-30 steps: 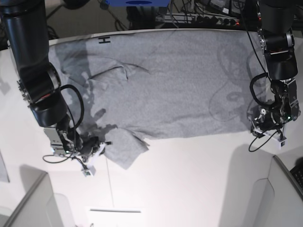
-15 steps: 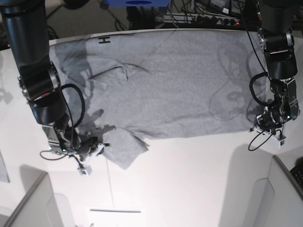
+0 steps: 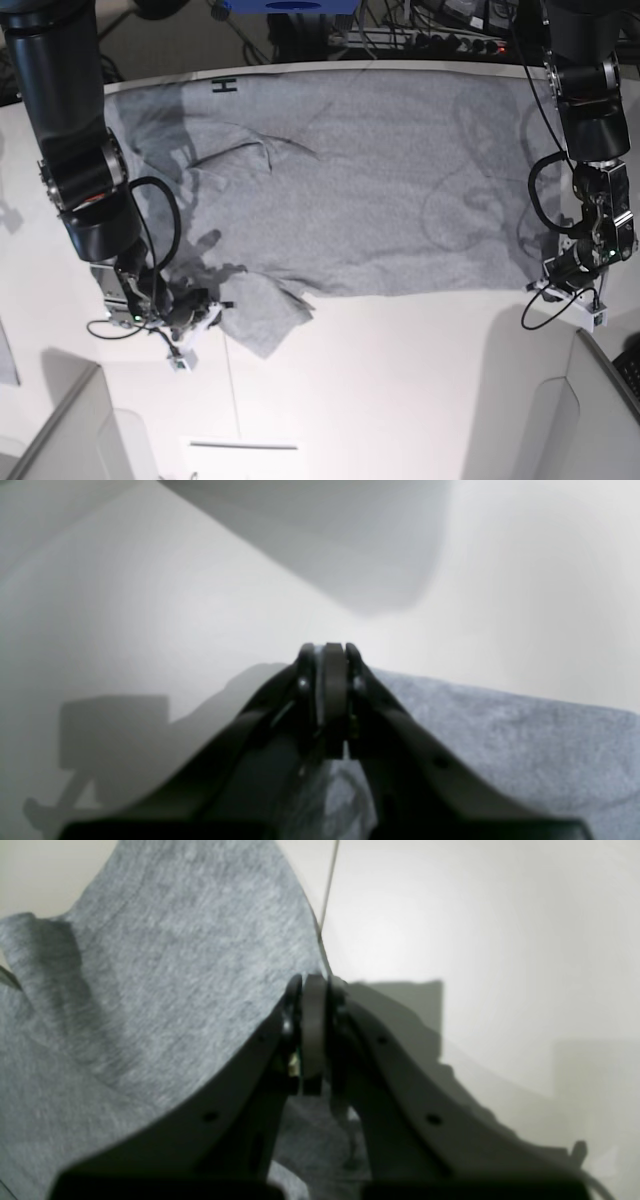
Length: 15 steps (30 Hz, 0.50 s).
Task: Fold the T-shirt properly
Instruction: 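Lower the left gripper to the shirt's side edge near the hem and grasp, then lift the hem-side edge of the grey shirt with both grippers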
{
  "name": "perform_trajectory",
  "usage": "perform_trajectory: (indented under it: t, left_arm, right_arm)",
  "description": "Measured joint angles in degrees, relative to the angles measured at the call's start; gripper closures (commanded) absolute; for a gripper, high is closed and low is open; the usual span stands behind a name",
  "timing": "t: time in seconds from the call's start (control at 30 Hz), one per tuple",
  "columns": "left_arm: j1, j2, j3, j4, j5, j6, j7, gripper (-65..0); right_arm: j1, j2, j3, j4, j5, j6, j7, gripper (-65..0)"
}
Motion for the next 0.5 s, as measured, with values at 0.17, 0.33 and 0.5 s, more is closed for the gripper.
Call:
perform_trajectory:
  t: [0.17, 0.33, 0.5]
  left_arm:
    - [0.2, 0.0, 0.2, 0.1, 0.0, 0.0, 0.0, 0.0]
    - [2.4, 0.0, 0.0, 1.6, 0.1, 0.0, 0.6, 0.0]
    - [3.0, 0.0, 0.0, 4.0, 0.0, 0.0, 0.4, 0.0]
  right_arm:
    - [0.0, 0.0, 0.0, 0.1, 0.0, 0.0, -0.1, 0.0]
    - [0.0, 0.4, 0.0, 0.1, 0.2, 0.0, 0.6, 0.0]
    - [-0.9, 1.4, 0.0, 3.1, 0.2, 0.0, 1.9, 0.0]
